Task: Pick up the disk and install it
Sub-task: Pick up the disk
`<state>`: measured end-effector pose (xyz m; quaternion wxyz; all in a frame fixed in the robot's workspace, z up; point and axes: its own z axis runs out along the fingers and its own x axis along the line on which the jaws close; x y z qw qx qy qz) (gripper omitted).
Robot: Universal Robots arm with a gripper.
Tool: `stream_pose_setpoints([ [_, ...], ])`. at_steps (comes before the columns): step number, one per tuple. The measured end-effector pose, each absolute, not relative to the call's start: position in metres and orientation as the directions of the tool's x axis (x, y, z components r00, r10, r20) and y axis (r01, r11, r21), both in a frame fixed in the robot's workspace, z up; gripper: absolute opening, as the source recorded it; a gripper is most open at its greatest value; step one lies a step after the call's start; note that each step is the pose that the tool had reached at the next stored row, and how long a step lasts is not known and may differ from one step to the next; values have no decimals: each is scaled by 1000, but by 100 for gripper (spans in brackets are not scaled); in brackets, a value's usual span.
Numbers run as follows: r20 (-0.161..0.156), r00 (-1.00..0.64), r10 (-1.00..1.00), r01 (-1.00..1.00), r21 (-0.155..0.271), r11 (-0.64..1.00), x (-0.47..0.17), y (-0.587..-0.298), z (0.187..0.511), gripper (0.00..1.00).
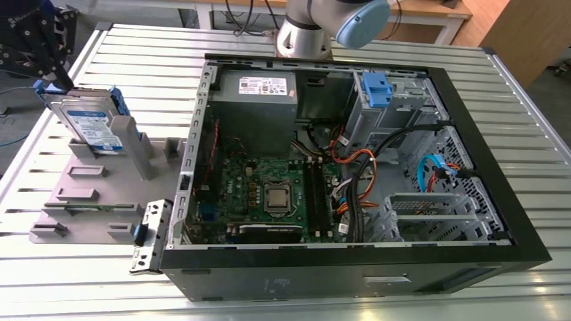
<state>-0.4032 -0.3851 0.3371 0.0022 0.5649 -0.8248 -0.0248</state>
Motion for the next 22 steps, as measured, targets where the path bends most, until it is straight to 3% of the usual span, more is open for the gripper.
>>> stream_pose_setpoints([
  [22,-30,-156,-987,-987,44,155,-401,-385,336,11],
])
